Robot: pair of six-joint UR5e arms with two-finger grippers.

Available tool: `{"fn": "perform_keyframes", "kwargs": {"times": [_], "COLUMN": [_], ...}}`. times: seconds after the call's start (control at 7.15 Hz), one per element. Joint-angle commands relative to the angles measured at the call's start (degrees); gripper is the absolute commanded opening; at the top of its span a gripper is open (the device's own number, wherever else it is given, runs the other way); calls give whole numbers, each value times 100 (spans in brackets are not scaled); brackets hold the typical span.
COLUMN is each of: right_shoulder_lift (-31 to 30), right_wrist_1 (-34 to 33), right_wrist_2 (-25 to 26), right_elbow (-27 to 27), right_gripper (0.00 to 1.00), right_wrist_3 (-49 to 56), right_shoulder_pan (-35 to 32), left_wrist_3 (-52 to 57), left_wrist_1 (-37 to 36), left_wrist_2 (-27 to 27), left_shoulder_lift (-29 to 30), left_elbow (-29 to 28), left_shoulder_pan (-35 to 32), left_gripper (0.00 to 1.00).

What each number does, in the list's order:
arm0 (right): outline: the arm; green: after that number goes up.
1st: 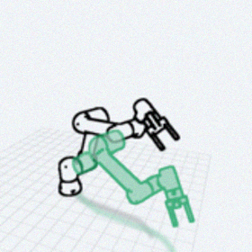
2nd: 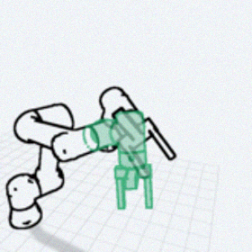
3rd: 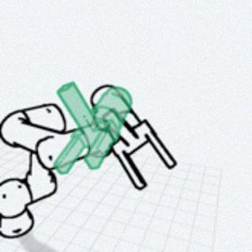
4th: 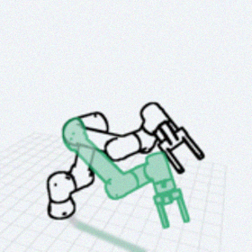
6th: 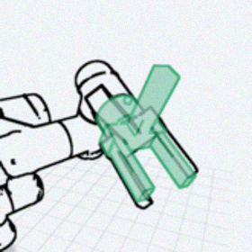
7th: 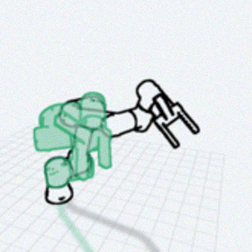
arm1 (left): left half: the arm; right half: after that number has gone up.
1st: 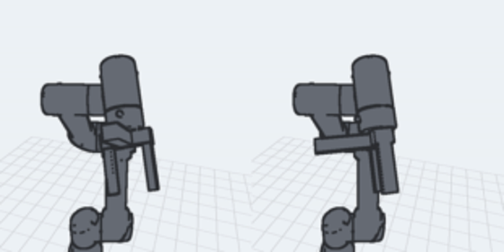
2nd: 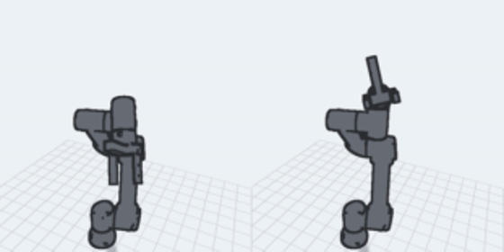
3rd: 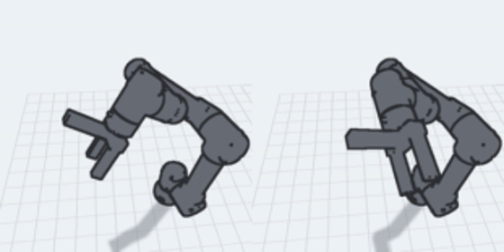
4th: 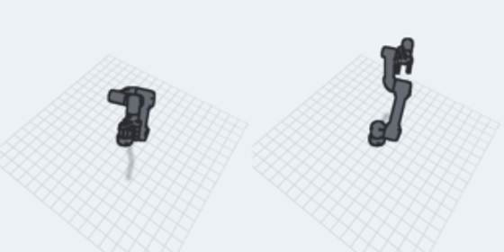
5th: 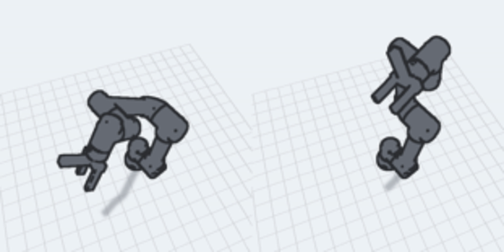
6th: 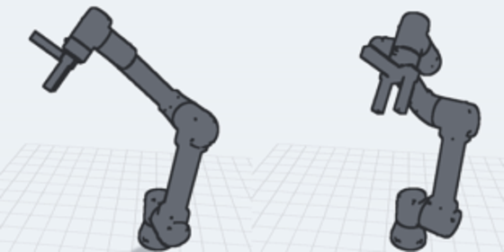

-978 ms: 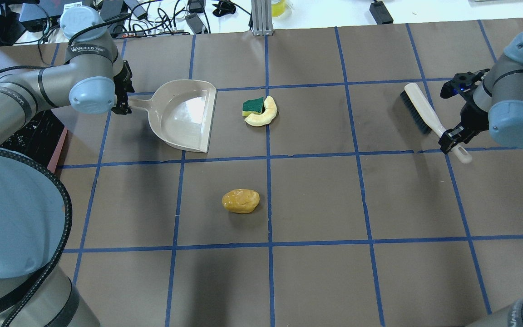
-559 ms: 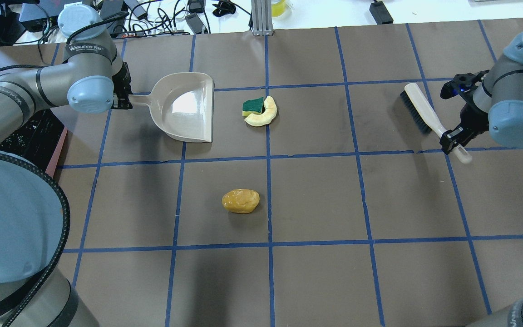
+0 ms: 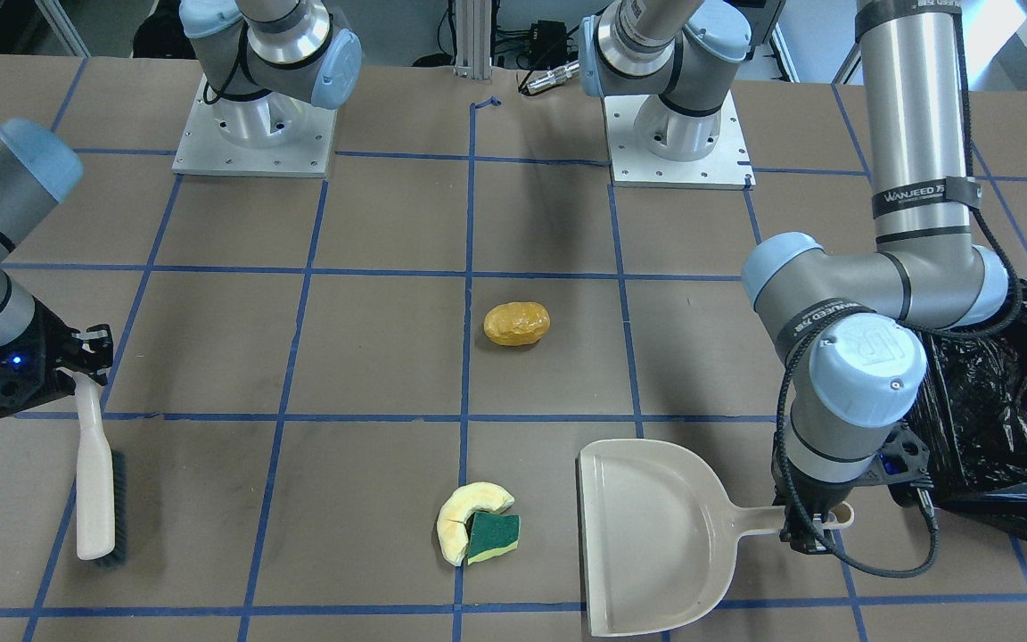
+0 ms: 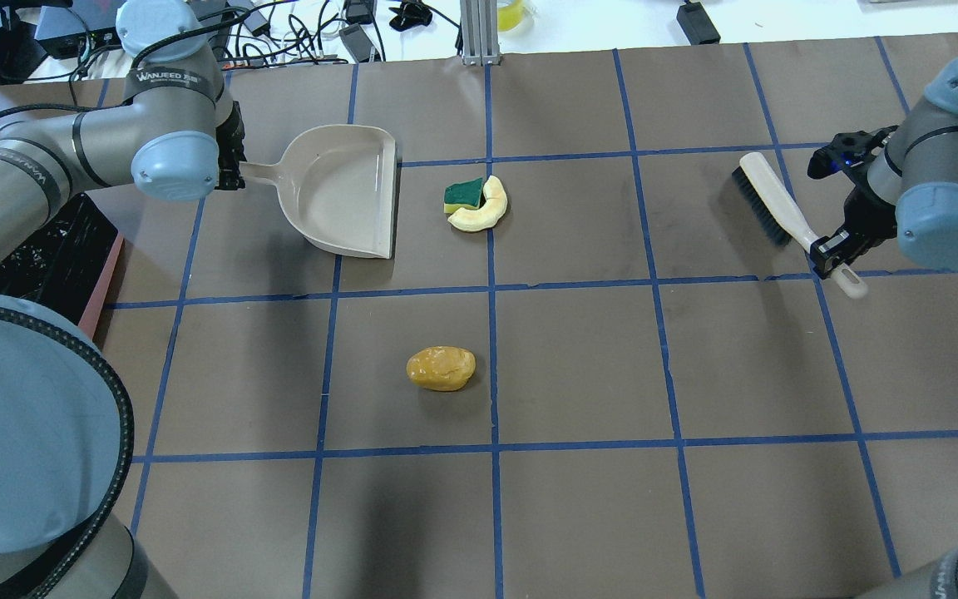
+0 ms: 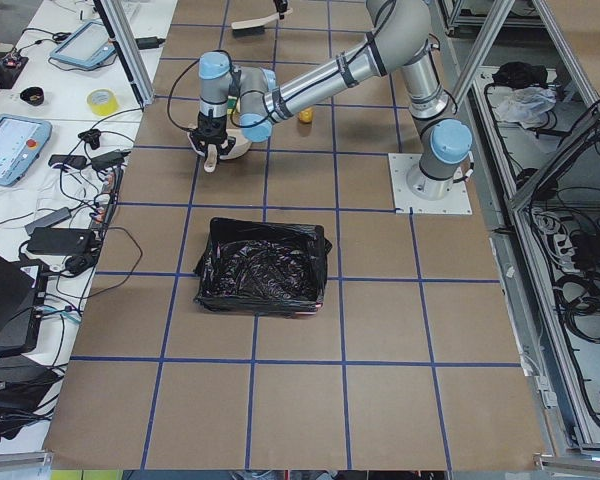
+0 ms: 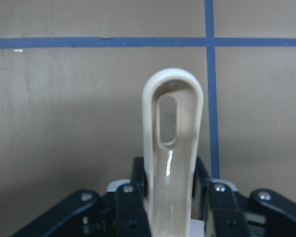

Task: Sweep and dump trash into bin
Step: 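Lift the dustpan and brush, positioning the dustpan beside the sponge and peel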

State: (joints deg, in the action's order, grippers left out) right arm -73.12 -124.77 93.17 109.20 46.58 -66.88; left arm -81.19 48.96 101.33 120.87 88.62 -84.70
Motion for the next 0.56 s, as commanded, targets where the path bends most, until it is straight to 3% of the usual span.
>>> {"fn": "perform_keyframes", "kwargs": {"times": [0.0,0.42], "right_shoulder_lift": [-9,-18], "right_wrist_1": [-3,14], "right_wrist_2": [-9,8], "right_elbow": [5,5], "right_gripper": [38,17], "right_wrist_3": [0,0], "right_shoulder_pan": [0,0], "left_wrist_3": [-55,-46], "left_wrist_1": [286,509], "left_wrist_2": [343,299], "left_shoulder_lift": [-37,-11], "left_elbow": [6,-3], "left_shoulder_pan": [-388,-399], "left_gripper": [0,0]}}
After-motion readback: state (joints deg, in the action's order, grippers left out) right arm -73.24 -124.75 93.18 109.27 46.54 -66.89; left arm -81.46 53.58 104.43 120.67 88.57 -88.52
